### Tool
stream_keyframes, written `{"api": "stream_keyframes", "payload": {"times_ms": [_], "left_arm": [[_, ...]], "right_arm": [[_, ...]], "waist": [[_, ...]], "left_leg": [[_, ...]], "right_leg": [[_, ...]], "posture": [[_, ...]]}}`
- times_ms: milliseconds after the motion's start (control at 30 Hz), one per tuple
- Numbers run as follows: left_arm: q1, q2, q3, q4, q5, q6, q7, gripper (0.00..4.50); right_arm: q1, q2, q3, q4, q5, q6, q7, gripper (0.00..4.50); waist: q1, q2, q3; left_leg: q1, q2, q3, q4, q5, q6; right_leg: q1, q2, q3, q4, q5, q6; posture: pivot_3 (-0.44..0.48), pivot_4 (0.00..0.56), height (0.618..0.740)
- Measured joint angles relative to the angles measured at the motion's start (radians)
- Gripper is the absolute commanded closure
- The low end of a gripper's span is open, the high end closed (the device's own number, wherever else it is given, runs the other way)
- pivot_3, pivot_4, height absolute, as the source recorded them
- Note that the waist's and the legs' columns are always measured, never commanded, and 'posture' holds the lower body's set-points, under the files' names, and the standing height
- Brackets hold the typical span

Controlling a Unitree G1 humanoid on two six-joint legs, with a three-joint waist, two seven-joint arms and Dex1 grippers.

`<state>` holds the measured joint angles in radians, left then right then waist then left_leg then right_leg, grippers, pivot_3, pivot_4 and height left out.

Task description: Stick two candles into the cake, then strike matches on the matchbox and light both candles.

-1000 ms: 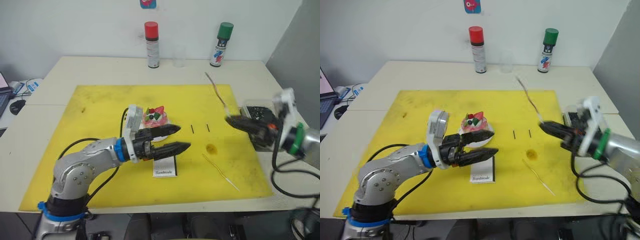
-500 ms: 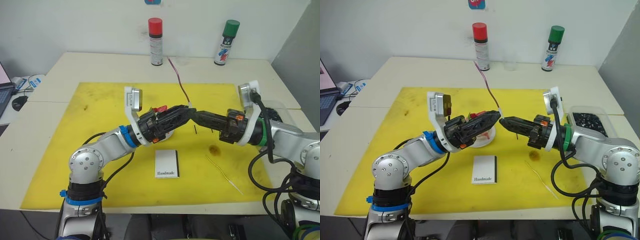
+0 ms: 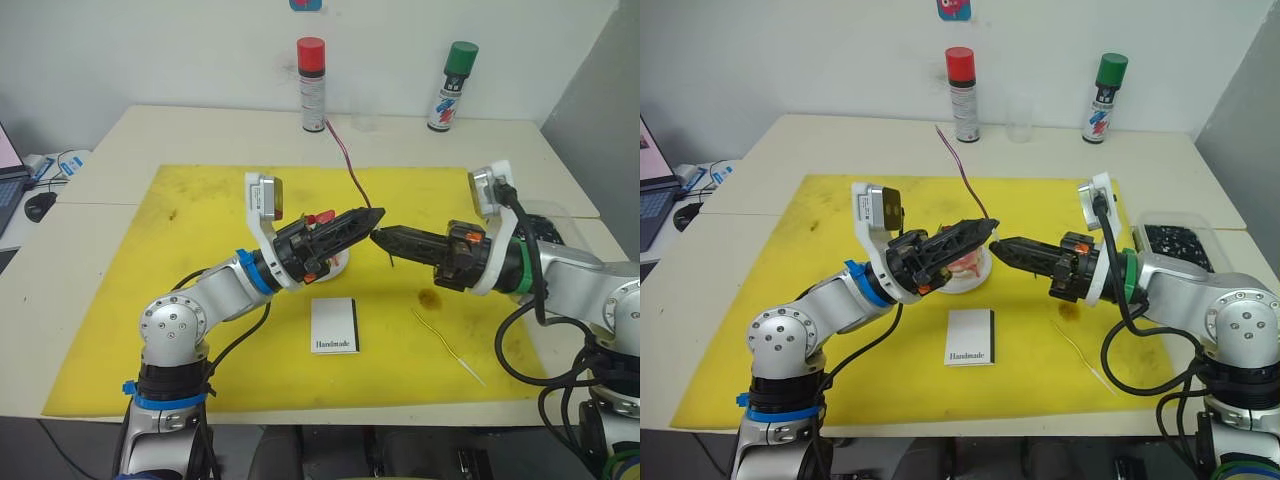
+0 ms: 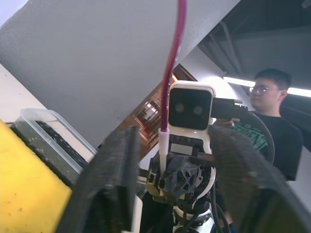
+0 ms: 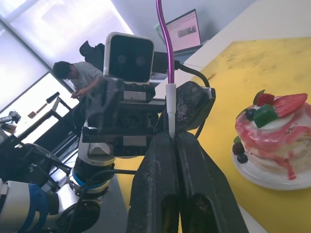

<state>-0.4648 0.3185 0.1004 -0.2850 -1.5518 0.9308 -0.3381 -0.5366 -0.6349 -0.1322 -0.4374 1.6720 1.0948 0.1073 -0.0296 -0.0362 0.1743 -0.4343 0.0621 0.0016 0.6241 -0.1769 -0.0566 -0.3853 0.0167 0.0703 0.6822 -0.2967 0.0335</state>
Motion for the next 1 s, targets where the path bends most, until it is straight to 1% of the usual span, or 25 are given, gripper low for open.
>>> {"api": "stream_keyframes", "payload": {"times_ms": [100,167,367,467,533,600,667,733,800,833,900,967,1000], "left_arm": [[0.0,0.0,-0.001,0.004,0.0,0.0,0.0,3.73],[0.0,0.001,-0.001,0.008,0.0,0.0,0.0,4.43],[0.0,0.002,-0.005,0.009,-0.001,0.002,-0.003,4.48],[-0.001,0.006,-0.005,0.009,-0.001,0.002,-0.005,4.5],[-0.003,0.021,-0.002,0.006,0.003,0.0,-0.008,4.5],[-0.014,0.066,0.009,-0.003,0.034,-0.005,-0.023,4.5],[-0.027,0.125,0.025,-0.025,0.11,-0.027,-0.045,4.5],[-0.036,0.212,0.026,-0.047,0.235,-0.072,-0.093,4.5],[-0.043,0.268,0.028,-0.051,0.359,-0.133,-0.131,4.5],[-0.043,0.293,0.028,-0.048,0.425,-0.168,-0.152,4.5],[-0.04,0.326,0.022,-0.027,0.551,-0.251,-0.199,4.5],[-0.032,0.348,0.012,0.036,0.695,-0.362,-0.253,4.5],[-0.022,0.354,0.009,0.067,0.748,-0.406,-0.278,4.5]], "right_arm": [[0.002,-0.014,0.007,-0.001,0.002,-0.01,0.0,4.5],[0.004,-0.018,0.014,-0.006,0.011,-0.018,0.003,4.5],[0.005,-0.041,0.022,-0.009,0.007,-0.029,0.019,4.5],[0.006,-0.052,0.032,-0.009,0.0,-0.033,0.031,3.85],[0.006,-0.071,0.038,-0.011,-0.024,-0.033,0.059,3.16],[0.006,-0.126,0.06,-0.033,-0.131,-0.035,0.122,2.39],[0.005,-0.163,0.102,-0.056,-0.262,-0.044,0.187,1.72],[-0.011,-0.175,0.165,-0.07,-0.409,-0.078,0.248,1.01],[-0.051,-0.175,0.219,-0.07,-0.529,-0.109,0.297,0.23],[-0.079,-0.175,0.243,-0.071,-0.583,-0.124,0.32,0.04],[-0.123,-0.173,0.281,-0.071,-0.669,-0.148,0.355,0.04],[-0.167,-0.164,0.328,-0.067,-0.747,-0.157,0.391,0.04],[-0.187,-0.154,0.348,-0.065,-0.774,-0.158,0.404,0.04]], "waist": [[0.0,0.0,0.0],[0.0,0.0,0.0],[0.0,0.0,0.0],[0.0,0.0,0.0],[0.0,0.0,0.0],[0.0,0.0,0.0],[0.001,0.0,0.0],[-0.002,0.001,0.0],[-0.004,0.002,0.001],[-0.004,0.002,0.001],[-0.001,0.002,0.001],[0.0,0.002,0.001],[0.0,0.002,0.001]], "left_leg": [[0.0,0.0,0.0,0.0,0.0,0.0],[0.0,0.0,0.0,0.0,0.0,0.0],[0.0,0.0,0.0,0.0,0.0,0.0],[0.0,0.0,0.0,0.0,0.0,0.0],[0.0,0.0,0.0,0.0,0.0,0.0],[0.0,0.0,0.0,0.0,0.0,0.0],[0.0,0.0,0.0,-0.001,0.0,0.0],[0.0,0.0,0.001,-0.001,0.0,0.0],[0.0,0.0,0.003,-0.002,0.0,0.0],[0.0,0.0,0.003,-0.002,0.0,0.0],[0.0,0.0,0.003,-0.004,0.0,0.0],[0.0,0.0,0.003,-0.005,0.0,0.0],[0.0,0.001,0.003,-0.006,0.0,0.0]], "right_leg": [[0.0,0.0,0.0,0.0,0.0,0.0],[0.0,0.0,0.0,0.0,-0.001,0.001],[0.0,0.0,0.0,0.0,-0.002,0.003],[0.0,0.0,0.0,0.0,-0.002,0.003],[0.0,0.0,0.0,0.0,-0.002,0.003],[-0.001,0.0,0.0,-0.001,-0.002,0.003],[-0.001,0.0,0.0,-0.001,-0.002,0.003],[-0.003,0.0,0.001,-0.001,-0.002,0.003],[-0.003,0.0,0.002,-0.001,-0.002,0.003],[-0.004,0.0,0.002,-0.001,-0.002,0.003],[-0.004,0.0,0.001,-0.002,-0.003,0.002],[-0.004,0.0,0.001,-0.002,-0.003,0.001],[-0.004,0.0,0.001,-0.002,-0.003,-0.001]], "posture": [[0.0,0.15,0.74],[0.0,0.15,0.74],[0.0,0.15,0.74],[0.0,0.15,0.74],[0.0,0.15,0.74],[0.0,0.15,0.74],[0.0,0.15,0.74],[0.0,0.15,0.74],[0.0,0.15,0.74],[0.0,0.15,0.74],[0.0,0.15,0.74],[0.0,0.15,0.74],[0.0,0.15,0.74]]}}
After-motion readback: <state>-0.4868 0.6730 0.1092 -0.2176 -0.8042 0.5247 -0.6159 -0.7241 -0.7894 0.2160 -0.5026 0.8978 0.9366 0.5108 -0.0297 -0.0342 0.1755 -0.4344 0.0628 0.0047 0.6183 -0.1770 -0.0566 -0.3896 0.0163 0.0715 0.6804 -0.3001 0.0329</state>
